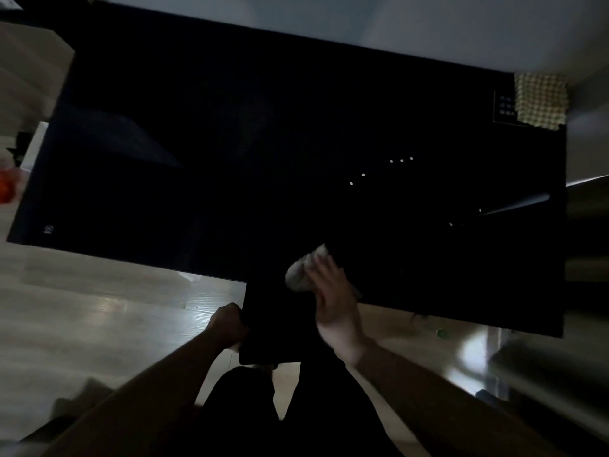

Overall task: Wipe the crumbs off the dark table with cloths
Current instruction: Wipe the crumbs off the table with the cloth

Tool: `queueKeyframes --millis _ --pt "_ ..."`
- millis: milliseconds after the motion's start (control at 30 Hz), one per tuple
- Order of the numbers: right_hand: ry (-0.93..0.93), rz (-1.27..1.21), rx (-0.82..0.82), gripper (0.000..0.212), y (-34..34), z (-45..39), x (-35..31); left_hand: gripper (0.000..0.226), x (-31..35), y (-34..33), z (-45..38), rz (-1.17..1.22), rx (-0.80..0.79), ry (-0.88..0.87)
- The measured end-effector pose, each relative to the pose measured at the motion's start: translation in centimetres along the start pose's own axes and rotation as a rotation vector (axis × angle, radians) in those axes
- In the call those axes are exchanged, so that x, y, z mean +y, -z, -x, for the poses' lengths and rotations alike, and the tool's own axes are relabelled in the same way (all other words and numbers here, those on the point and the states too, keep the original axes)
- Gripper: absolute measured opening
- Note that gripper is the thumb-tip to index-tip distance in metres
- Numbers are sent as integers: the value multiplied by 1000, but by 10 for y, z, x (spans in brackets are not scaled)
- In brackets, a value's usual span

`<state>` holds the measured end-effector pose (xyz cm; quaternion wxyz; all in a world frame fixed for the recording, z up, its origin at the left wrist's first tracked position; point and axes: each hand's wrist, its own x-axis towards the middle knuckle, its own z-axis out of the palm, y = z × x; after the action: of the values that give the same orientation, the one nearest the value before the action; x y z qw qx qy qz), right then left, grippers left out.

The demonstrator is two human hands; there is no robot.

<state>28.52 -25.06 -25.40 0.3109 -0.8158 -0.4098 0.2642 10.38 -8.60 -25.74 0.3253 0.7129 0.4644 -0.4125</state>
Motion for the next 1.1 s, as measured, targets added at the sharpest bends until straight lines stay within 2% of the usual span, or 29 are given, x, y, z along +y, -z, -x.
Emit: queueKeyframes --millis 100,167,200,333,467,567,700,833,967,1033,1100 --pt "28 -149 -106 53 -19 36 -34 25 0 -1 5 4 -17 15" --pt "-11 -264 -143 54 -15 41 -46 10 1 -2 7 -5 -33 26" --pt "-51 -312 -129 55 -8 36 -46 11 0 -3 6 -2 -31 25" --pt "-111 -336 86 48 43 -27 -26 28 0 -8 6 16 -18 18" --pt "-246 -172 299 53 117 -125 29 29 0 -14 3 29 -19 24" --pt "-316 -12 363 54 166 -181 74 27 0 -17 0 47 -16 22" --pt "-377 182 259 52 192 -222 111 15 -1 -20 -6 78 -4 13" --pt "-366 356 165 59 164 -221 101 20 -2 -22 -8 118 -2 30" --pt "-133 318 95 57 116 -185 64 19 2 -21 -7 156 0 44" --pt "-25 271 3 54 88 -154 49 14 6 -20 -6 162 -1 46" --pt "61 218 -79 53 63 -116 40 21 10 -19 -5 153 -2 36"
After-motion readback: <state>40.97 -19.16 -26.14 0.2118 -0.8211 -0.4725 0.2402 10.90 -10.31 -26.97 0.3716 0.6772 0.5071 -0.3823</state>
